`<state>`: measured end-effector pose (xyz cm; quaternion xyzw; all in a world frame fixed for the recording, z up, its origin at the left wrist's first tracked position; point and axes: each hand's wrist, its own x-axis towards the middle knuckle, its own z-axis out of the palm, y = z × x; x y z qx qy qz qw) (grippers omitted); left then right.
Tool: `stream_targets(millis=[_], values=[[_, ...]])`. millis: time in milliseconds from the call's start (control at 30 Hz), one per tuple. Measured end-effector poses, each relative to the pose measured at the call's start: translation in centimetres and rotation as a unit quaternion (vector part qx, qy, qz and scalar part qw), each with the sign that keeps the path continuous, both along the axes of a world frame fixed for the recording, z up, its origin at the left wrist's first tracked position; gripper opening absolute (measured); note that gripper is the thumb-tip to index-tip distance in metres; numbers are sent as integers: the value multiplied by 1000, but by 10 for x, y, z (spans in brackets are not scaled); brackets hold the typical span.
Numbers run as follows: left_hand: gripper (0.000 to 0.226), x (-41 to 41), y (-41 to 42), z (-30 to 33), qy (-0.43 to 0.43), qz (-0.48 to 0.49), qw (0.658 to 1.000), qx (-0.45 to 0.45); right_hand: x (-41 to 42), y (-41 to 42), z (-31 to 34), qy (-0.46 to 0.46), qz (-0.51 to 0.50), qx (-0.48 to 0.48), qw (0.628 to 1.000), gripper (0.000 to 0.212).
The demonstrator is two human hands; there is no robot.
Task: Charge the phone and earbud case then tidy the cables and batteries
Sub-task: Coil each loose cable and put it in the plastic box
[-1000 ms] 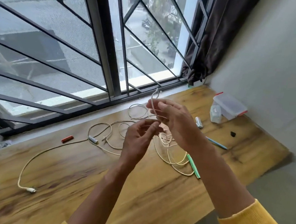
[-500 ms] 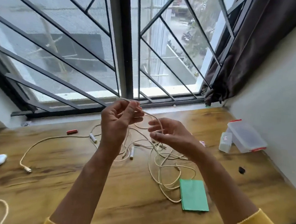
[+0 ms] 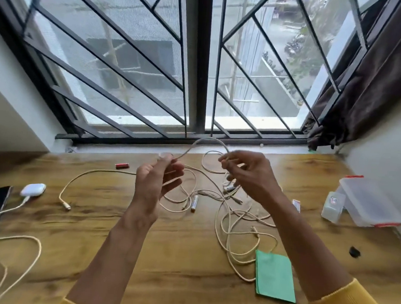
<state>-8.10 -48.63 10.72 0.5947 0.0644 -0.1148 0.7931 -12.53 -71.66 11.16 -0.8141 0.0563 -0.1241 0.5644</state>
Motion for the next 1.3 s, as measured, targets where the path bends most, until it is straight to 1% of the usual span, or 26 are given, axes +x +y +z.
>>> stream_targets(millis=[33, 100, 167, 233, 300, 333, 367, 433, 500, 533, 600, 733, 800, 867, 900, 933, 1000, 1033, 1067, 1133, 1167, 1200, 1233, 1267, 1300], values=[[21, -1, -1, -3, 30, -7, 999, -8, 2, 4, 10, -23, 22, 26, 999, 5], [14, -1, -4, -5, 102, -33, 993, -45, 4, 16, 30, -55, 77, 74, 993, 12], [9, -1, -9, -5, 171, -78, 980, -63, 4, 31, 42, -68, 137, 109, 982, 17], [13, -1, -13, -5, 210, -130, 967, -58, 4, 46, 48, -74, 193, 119, 971, 20], [18, -2, -13, -9, 217, -172, 958, -74, 7, 60, 47, -73, 236, 124, 961, 21], [15, -2, -12, -11, 212, -182, 956, -93, 8, 65, 44, -68, 244, 130, 959, 20], [14, -1, -10, -12, 200, -189, 953, -127, 9, 70, 40, -61, 244, 135, 958, 19], [27, 2, -3, -13, 193, -205, 943, -177, 9, 78, 32, -48, 232, 133, 962, 18], [27, 7, 3, -12, 207, -224, 933, -189, 8, 82, 23, -35, 230, 128, 964, 21], [30, 9, 6, -10, 216, -227, 930, -192, 7, 82, 19, -28, 234, 132, 963, 25], [36, 15, 13, -7, 217, -219, 931, -196, 5, 82, 13, -21, 241, 139, 960, 32], [31, 25, 31, -1, 197, -164, 940, -225, -2, 79, 2, 6, 260, 123, 958, 38], [30, 27, 38, 5, 165, -172, 950, -202, -6, 79, -2, 28, 281, 142, 949, 41], [32, 28, 44, 10, 118, -201, 959, -161, -9, 82, -3, 19, 274, 176, 945, 36], [34, 29, 48, 13, 89, -222, 962, -134, -9, 83, -3, 5, 239, 185, 953, 34], [34, 30, 52, 16, 56, -246, 962, -107, -8, 85, -4, -10, 184, 179, 966, 34], [30, 31, 64, 23, -5, -296, 953, -66, -4, 85, -7, -28, 50, 112, 992, 42], [28, 32, 69, 25, -23, -322, 945, -59, -2, 84, -10, -24, 11, 66, 997, 51], [28, 33, 75, 27, -35, -349, 935, -56, 0, 83, -14, -13, 7, 26, 1000, 62], [27, 34, 86, 29, -49, -408, 911, -45, 0, 84, -21, 10, 54, -20, 998, 82], [27, 36, 92, 28, -54, -435, 898, -31, 0, 85, -25, 12, 74, -42, 996, 86], [30, 37, 96, 26, -56, -459, 886, -12, 0, 87, -29, 7, 88, -67, 994, 84], [36, 38, 100, 23, -55, -479, 876, 8, 1, 88, -33, 1, 95, -94, 991, 73], [42, 39, 103, 20, -50, -492, 869, 30, 2, 89, -36, 2, 98, -107, 989, 54], [45, 39, 105, 15, -42, -493, 867, 55, 3, 88, -38, 13, 95, -109, 989, 31]])
